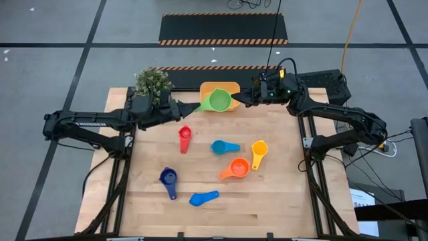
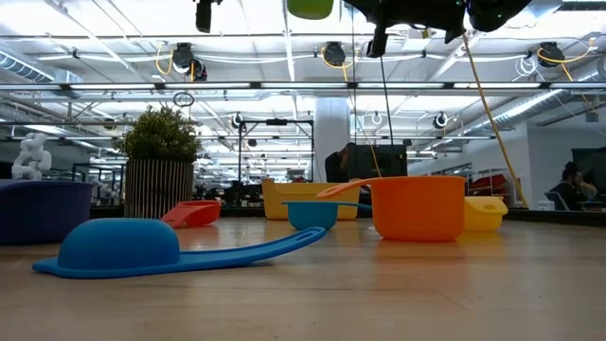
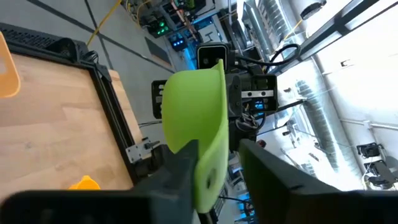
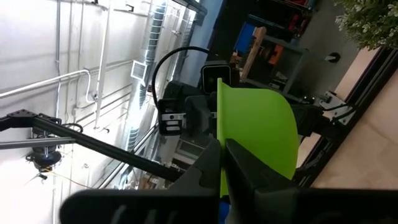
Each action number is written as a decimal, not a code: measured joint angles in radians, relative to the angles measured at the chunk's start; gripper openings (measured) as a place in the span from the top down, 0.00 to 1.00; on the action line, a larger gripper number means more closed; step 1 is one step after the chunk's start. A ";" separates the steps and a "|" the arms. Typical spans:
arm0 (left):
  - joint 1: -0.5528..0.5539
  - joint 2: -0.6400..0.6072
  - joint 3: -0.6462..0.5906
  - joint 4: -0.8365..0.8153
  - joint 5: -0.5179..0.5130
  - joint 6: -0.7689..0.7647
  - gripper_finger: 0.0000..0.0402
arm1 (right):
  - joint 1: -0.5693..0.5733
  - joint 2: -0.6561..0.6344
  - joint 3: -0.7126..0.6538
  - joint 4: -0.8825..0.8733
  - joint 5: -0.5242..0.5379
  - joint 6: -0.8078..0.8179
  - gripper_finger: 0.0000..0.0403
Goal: Nest measuring cups in basket
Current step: Stack the green measuring cup on top of the orange measuring cup
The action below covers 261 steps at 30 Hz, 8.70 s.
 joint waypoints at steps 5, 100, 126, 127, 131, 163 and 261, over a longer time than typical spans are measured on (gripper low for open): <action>-0.002 0.000 0.000 0.009 0.006 0.014 0.93 | 0.000 0.001 0.000 -0.002 0.000 0.000 1.00; -0.507 0.849 0.000 0.649 -0.562 -0.452 0.92 | 0.296 -0.598 0.000 -0.884 0.095 -0.441 0.55; -0.471 0.848 0.000 0.596 -0.552 -0.513 0.95 | 0.296 -0.588 0.000 -0.884 0.099 -0.472 0.55; -0.471 0.848 0.000 0.586 -0.543 -0.514 0.95 | 0.296 -0.588 0.000 -0.884 0.099 -0.472 0.55; -0.472 0.848 0.000 0.532 -0.525 -0.551 0.93 | 0.296 -0.587 0.000 -0.884 0.099 -0.472 0.55; -0.623 0.848 0.001 0.280 -0.222 -0.647 0.26 | 0.296 -0.587 0.000 -0.963 0.129 -0.434 0.55; -0.418 1.114 0.672 -0.616 -0.067 0.122 0.04 | 0.296 -0.576 0.000 -0.975 0.122 -0.517 0.55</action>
